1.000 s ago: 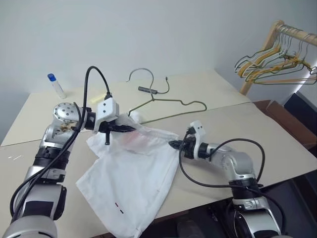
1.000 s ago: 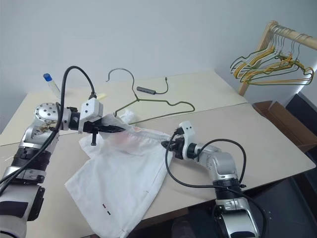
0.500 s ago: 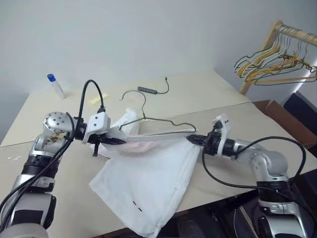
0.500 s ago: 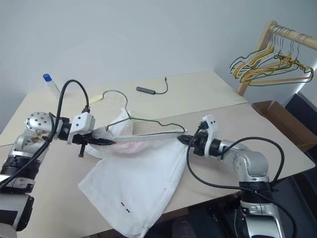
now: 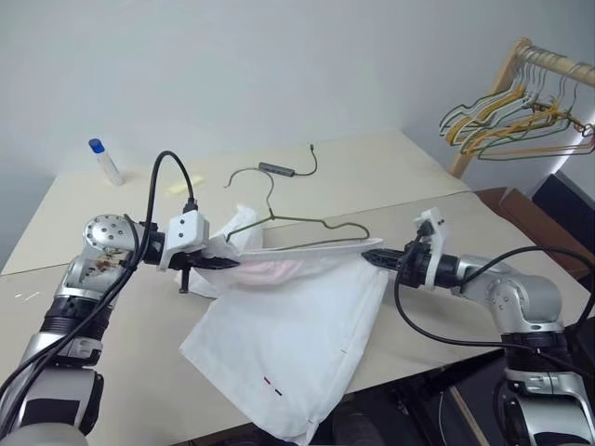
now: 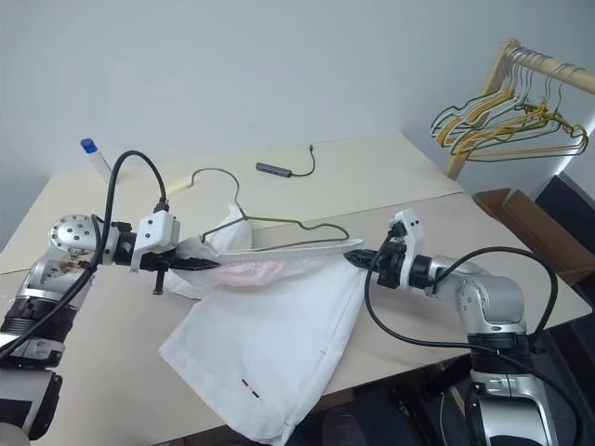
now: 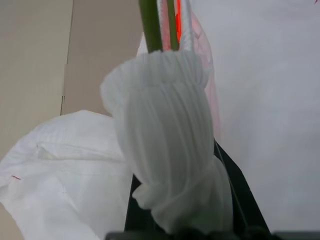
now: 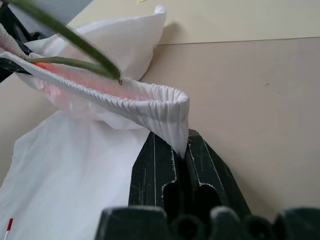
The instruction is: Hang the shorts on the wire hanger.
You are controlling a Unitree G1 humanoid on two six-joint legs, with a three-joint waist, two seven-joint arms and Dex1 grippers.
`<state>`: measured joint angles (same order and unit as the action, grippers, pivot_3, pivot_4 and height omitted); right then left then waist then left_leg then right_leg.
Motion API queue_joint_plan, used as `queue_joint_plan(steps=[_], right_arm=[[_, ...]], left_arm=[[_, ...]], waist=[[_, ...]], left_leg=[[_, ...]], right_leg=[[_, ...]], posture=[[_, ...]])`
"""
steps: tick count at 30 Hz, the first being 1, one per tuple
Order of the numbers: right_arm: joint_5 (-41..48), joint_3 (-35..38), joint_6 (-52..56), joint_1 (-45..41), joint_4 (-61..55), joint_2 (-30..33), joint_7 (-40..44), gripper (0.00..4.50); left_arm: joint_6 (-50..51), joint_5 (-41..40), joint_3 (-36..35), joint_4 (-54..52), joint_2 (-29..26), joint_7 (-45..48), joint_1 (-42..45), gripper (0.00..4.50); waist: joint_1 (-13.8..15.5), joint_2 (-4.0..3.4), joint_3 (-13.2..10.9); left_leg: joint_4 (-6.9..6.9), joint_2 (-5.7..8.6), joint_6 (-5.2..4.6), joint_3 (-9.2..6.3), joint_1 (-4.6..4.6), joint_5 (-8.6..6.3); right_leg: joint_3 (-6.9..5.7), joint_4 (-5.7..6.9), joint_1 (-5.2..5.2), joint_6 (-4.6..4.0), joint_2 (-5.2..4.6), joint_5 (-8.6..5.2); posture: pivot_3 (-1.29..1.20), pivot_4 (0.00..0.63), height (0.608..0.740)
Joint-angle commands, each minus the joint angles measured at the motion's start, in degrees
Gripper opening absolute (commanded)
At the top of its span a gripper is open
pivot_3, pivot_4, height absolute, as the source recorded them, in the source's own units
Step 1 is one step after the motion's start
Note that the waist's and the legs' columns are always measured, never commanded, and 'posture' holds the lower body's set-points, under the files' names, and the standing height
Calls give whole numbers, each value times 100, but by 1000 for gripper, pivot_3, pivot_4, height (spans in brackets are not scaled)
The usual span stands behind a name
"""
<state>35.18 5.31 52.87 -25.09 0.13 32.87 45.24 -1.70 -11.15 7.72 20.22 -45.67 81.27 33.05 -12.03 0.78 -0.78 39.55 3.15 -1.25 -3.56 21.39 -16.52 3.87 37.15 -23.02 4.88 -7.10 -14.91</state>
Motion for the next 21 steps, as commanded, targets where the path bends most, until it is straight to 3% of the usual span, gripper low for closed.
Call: queue_joint_plan(steps=[1,17,21], right_arm=[[-75,460,-202,5,-29,337,-91,47],[-64,533,-256,-39,-100,595,0,47],[-81,511,-362,-74,-250,706,88,47]], left_arm=[[154,1,-275,96,-291,-64,-87,90],[-140,581,233,216,-467,-108,-75,90],[-598,1154,565,433,-624,-350,-39,90]], waist=[[8,0,0],[15,0,0],[14,0,0]], left_leg=[[0,0,0,0,0,0],[0,1,0,0,1,0],[0,0,0,0,2,0]], right_leg=[[0,0,0,0,0,0],[0,-3,1,0,-2,0],[0,-4,0,0,-2,0]], posture=[[-167,0,740],[-180,0,740],[-182,0,740]])
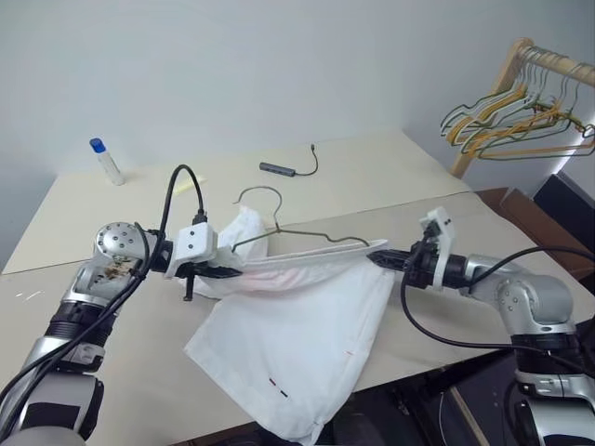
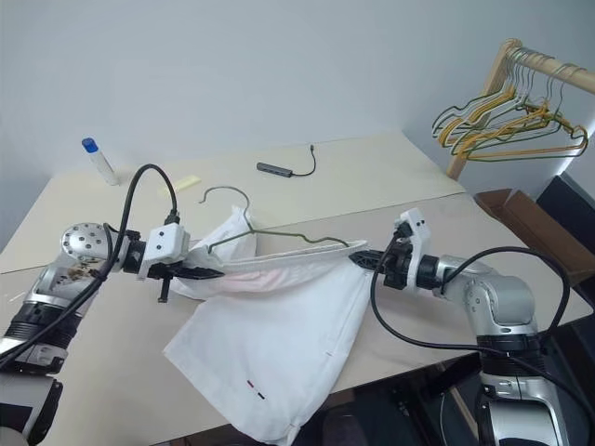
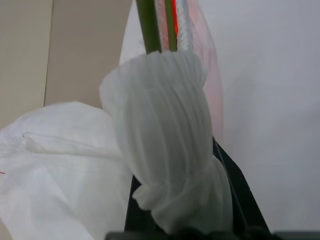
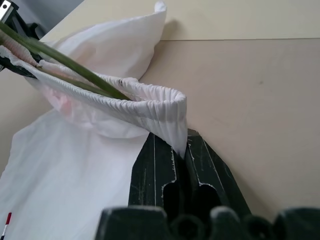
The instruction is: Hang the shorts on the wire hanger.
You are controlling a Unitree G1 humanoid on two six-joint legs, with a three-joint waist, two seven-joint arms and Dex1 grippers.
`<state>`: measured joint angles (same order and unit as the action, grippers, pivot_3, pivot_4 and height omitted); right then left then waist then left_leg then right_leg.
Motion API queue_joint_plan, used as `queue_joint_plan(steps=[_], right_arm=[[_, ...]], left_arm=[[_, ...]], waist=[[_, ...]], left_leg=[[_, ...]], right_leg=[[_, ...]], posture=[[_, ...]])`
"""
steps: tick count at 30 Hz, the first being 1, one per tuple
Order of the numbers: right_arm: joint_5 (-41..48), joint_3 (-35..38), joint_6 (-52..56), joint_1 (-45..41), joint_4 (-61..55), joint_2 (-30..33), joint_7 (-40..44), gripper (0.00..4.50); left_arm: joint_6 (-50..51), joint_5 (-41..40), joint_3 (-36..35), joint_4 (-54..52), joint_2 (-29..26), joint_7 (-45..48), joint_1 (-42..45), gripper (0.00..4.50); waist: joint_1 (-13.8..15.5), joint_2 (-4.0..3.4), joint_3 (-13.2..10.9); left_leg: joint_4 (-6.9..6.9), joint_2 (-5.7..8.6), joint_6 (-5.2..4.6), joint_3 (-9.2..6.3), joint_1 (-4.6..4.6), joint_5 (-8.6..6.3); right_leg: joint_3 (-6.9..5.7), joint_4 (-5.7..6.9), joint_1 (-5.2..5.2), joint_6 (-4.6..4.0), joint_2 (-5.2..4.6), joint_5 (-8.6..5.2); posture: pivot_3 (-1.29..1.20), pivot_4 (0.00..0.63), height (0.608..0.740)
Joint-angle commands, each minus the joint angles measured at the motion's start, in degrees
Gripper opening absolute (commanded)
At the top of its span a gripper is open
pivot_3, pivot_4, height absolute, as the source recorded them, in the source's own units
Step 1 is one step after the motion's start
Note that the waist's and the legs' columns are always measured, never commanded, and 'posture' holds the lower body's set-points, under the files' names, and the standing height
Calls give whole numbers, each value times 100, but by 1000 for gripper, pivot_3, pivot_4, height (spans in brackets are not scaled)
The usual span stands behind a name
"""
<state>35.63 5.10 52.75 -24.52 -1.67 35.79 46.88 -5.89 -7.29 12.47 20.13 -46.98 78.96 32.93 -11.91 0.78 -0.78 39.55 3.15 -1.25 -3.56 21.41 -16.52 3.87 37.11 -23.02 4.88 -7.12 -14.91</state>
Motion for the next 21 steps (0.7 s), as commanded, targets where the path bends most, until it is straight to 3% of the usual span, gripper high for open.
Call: queue_joint_plan(steps=[1,11,14,21], right_arm=[[-105,531,-352,-138,-134,431,-34,47],[-398,-138,-676,-152,-961,647,184,47],[-594,-432,-886,-67,-1196,709,205,898],[-601,-345,-918,-104,-1334,691,181,3286]], left_arm=[[-280,899,161,525,-501,-224,5,90],[-256,605,229,729,-23,-312,411,90],[-28,468,165,713,146,-281,562,90],[-26,499,161,798,256,-166,701,90]], waist=[[3,0,0],[4,0,0],[4,0,0],[3,0,0]], left_leg=[[0,1,0,0,0,0],[1,1,-1,0,8,-1],[4,1,-1,0,10,-1],[5,1,-1,0,11,-1]], right_leg=[[0,0,0,0,0,0],[-2,-1,-4,0,-2,0],[-4,-1,-4,1,-2,0],[-5,-1,-5,1,0,0]], posture=[[-184,0,740],[-192,0,740],[-192,0,740],[-199,0,740]])
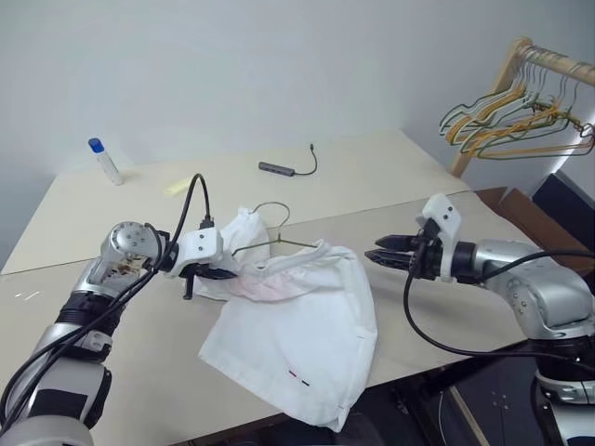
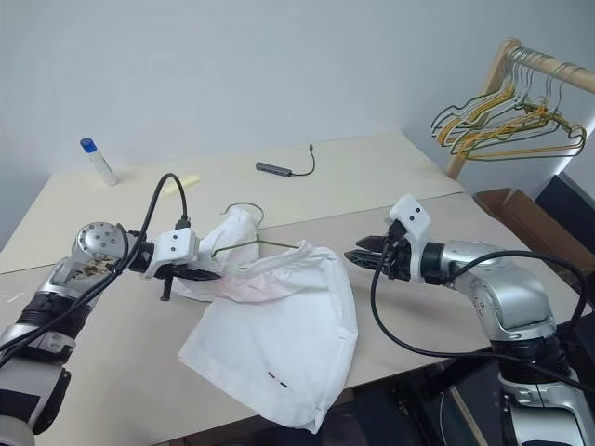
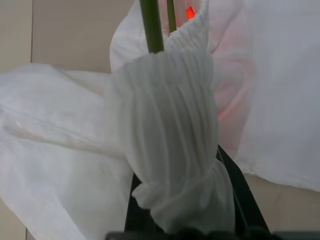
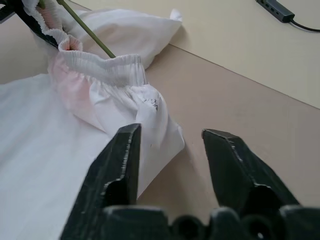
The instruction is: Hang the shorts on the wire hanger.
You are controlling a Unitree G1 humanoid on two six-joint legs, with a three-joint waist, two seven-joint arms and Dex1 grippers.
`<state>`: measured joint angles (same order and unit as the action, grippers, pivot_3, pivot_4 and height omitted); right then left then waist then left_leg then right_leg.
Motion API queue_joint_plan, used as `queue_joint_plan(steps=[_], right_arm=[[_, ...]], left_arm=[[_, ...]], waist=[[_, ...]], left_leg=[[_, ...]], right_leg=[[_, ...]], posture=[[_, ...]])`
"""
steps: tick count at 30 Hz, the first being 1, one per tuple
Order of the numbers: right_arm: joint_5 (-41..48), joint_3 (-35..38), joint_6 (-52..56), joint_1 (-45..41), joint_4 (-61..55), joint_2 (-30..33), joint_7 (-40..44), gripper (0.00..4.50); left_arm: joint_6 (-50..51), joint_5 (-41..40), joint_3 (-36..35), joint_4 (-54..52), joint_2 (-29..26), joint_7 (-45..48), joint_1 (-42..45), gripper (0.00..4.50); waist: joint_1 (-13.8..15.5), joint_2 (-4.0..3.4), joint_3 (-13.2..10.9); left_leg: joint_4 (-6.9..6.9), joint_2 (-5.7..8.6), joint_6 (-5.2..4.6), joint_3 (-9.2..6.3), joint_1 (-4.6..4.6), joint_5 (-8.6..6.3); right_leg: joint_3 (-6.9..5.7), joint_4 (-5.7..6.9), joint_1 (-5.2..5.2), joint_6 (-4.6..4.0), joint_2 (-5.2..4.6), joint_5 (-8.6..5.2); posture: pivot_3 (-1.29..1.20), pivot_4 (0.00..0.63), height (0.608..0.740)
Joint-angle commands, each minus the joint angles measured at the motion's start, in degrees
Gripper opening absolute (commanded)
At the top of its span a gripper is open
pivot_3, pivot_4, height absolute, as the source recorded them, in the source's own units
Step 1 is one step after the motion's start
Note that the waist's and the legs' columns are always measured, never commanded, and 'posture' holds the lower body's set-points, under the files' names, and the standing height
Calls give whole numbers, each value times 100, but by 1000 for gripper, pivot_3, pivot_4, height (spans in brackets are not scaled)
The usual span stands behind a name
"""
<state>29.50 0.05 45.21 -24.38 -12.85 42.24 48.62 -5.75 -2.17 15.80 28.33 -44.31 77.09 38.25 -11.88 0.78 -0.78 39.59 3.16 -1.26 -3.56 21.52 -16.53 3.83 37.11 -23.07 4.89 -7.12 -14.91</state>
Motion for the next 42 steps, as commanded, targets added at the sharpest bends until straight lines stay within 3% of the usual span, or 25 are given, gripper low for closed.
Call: queue_joint_plan(steps=[1,3,4,10,15,22,25,33,36,42], right_arm=[[20,174,-158,-144,-260,76,30,3637],[91,165,-92,-274,-406,148,127,4359],[122,128,-29,-380,-482,183,169,4437],[-452,-1217,489,-1669,-333,560,656,4437],[-1562,-2467,73,-2496,725,469,936,4437],[-2123,-2858,-504,-2930,1734,-23,1389,4437],[-2317,-3006,-697,-3013,1863,-113,1661,3596],[-2543,-2947,-852,-3047,2059,-276,2077,793],[-2509,-2852,-801,-2985,1963,-247,2186,7],[-2241,-2507,-427,-2768,1640,-87,2374,0]], left_arm=[[-47,-10,-170,-20,-8,32,178,90],[-87,3,-165,-13,-3,52,211,90],[-104,7,-161,-9,2,69,238,90],[-231,25,-139,146,238,158,637,90],[-323,25,-143,185,386,205,798,90],[-378,-1,-172,32,379,282,742,90],[-403,-14,-173,19,393,313,772,90],[-533,-41,-189,146,520,330,940,90],[-575,-114,-244,232,597,344,999,90],[-211,-615,-570,280,765,679,1147,1986]], waist=[[0,0,0],[-1,0,0],[-6,0,0],[-16,1,0],[-48,1,1],[-142,1,1],[-156,1,1],[-152,1,1],[-157,1,1],[-159,1,1]], left_leg=[[0,0,0,0,0,0],[0,0,0,0,1,0],[0,0,0,0,2,0],[3,-1,0,0,2,0],[8,1,-7,0,16,-4],[16,3,-5,-2,40,-3],[19,4,-5,-2,38,-3],[21,5,-4,-5,37,-3],[21,5,-4,-6,38,-3],[25,5,-4,-11,41,-3]], right_leg=[[0,0,0,0,0,0],[0,0,-1,0,-1,0],[0,0,-2,0,-1,0],[-3,-2,-2,0,0,0],[-6,-1,-9,0,-3,0],[-7,2,-27,0,-5,0],[-7,2,-27,0,-5,0],[-7,5,-26,0,-4,0],[-8,4,-27,0,-4,0],[-12,4,-26,0,-5,0]], posture=[[-199,0,740],[-200,0,740],[-200,0,740],[-211,0,740],[-200,0,740],[-184,0,740],[-181,0,740],[-178,0,740],[-178,0,740],[-198,0,740]])
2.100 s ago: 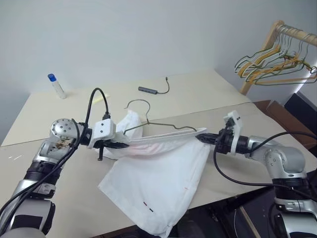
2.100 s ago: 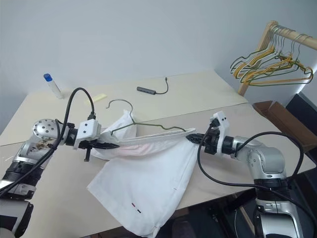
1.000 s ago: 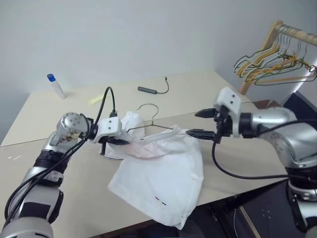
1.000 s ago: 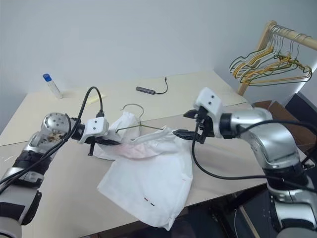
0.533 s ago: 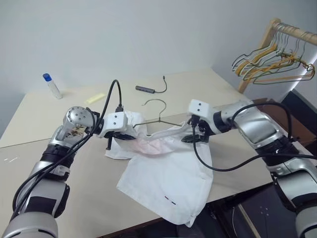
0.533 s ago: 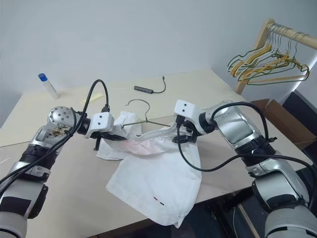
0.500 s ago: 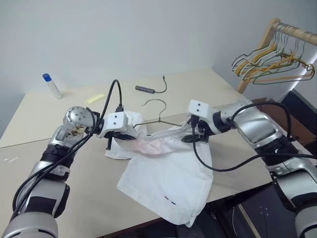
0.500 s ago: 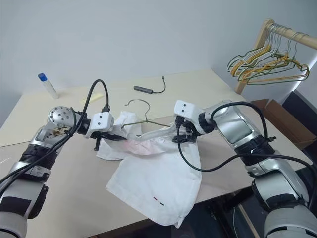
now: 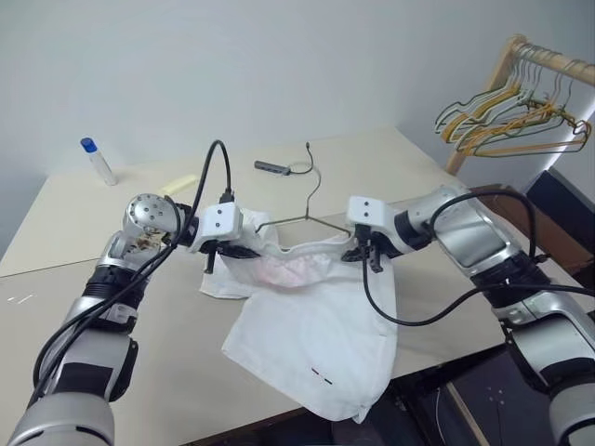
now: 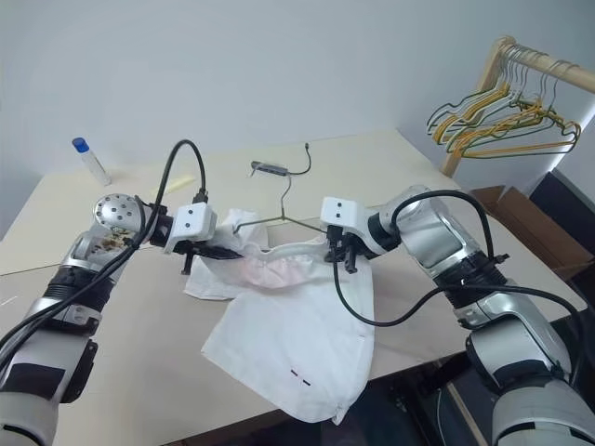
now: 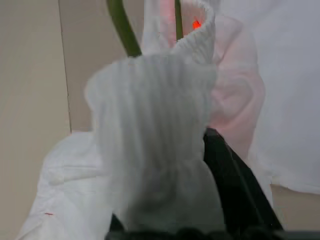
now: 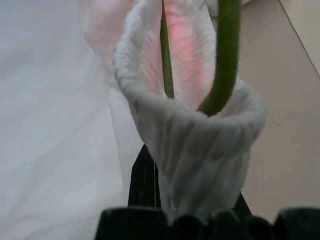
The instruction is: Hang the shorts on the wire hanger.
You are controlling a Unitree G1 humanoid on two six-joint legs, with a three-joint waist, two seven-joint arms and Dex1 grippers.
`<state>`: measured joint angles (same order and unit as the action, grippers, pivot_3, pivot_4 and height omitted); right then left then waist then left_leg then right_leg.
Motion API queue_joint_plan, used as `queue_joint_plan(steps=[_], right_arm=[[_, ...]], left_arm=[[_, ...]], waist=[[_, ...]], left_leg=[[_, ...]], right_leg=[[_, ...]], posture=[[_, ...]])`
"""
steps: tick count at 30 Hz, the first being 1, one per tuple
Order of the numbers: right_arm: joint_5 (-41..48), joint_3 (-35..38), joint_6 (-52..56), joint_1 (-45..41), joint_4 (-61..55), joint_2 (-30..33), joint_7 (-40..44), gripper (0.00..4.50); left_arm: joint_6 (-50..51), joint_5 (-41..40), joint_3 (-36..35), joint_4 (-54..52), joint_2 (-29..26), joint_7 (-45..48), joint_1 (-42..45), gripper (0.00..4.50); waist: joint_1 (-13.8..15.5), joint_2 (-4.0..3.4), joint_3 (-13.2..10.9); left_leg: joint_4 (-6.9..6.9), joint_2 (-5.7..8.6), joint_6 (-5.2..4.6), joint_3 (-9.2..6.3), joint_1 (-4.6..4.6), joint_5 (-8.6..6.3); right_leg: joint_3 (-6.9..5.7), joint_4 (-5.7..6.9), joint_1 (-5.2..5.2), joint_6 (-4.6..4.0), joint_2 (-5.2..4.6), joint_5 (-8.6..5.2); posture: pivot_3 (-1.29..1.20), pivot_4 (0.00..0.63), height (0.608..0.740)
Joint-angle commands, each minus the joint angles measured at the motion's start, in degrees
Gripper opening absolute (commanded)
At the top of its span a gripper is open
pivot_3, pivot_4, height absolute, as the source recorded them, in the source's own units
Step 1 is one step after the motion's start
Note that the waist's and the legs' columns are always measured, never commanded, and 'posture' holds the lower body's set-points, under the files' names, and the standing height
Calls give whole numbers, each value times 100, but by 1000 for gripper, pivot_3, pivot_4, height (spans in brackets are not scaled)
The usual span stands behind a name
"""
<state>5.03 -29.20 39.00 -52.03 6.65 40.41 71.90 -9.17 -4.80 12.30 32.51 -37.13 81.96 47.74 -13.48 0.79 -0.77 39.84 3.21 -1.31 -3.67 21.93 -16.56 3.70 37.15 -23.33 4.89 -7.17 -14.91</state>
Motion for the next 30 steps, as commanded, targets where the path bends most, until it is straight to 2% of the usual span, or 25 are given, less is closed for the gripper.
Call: queue_joint_plan(steps=[1,5,8,9,14,19,25,30], right_arm=[[263,522,300,67,-383,136,30,0],[608,1008,856,314,-578,277,-54,0],[882,1407,1266,542,-789,420,-159,0],[970,1535,1394,622,-868,474,-200,0],[1486,2318,2127,1199,-1405,865,-451,0],[2069,3421,3003,1937,-2000,1066,-931,0],[2553,4877,4398,2549,-2648,849,-1796,0],[2777,5856,5174,3031,-3151,770,-2204,0]], left_arm=[[162,-407,-262,-147,37,255,203,2272],[239,-486,-367,-69,-44,362,250,3464],[68,-383,-458,53,-44,89,271,4370],[48,-368,-465,100,-62,95,298,4475],[-4,-413,-713,342,-127,-199,589,4475],[496,-932,-1299,149,88,-730,741,4475],[2020,-1960,-1751,-1351,471,-1192,331,4475],[2691,-2403,-1830,-2182,554,-1449,40,4475]], waist=[[-7,0,0],[-19,0,0],[-22,0,0],[-25,0,0],[-21,0,0],[-29,0,0],[-63,-4,3],[-144,-20,14]], left_leg=[[0,0,0,-1,1,0],[-1,-1,0,-3,1,0],[0,-1,0,-4,0,0],[0,-1,0,-4,0,0],[-1,0,0,-7,3,0],[-1,5,-2,-16,9,-1],[0,5,-2,-19,8,-1],[-2,4,-3,-21,5,-1]], right_leg=[[-1,0,0,0,0,0],[-1,0,0,0,0,0],[-1,1,1,0,0,0],[-1,0,3,0,-1,0],[-4,-1,3,0,-4,0],[-14,-4,4,0,-15,0],[-12,-2,11,1,-20,0],[-10,-1,15,2,-19,0]], posture=[[-201,0,740],[-210,0,740],[-221,0,740],[-225,0,740],[-247,0,740],[-269,0,740],[-289,0,740],[-307,0,740]])
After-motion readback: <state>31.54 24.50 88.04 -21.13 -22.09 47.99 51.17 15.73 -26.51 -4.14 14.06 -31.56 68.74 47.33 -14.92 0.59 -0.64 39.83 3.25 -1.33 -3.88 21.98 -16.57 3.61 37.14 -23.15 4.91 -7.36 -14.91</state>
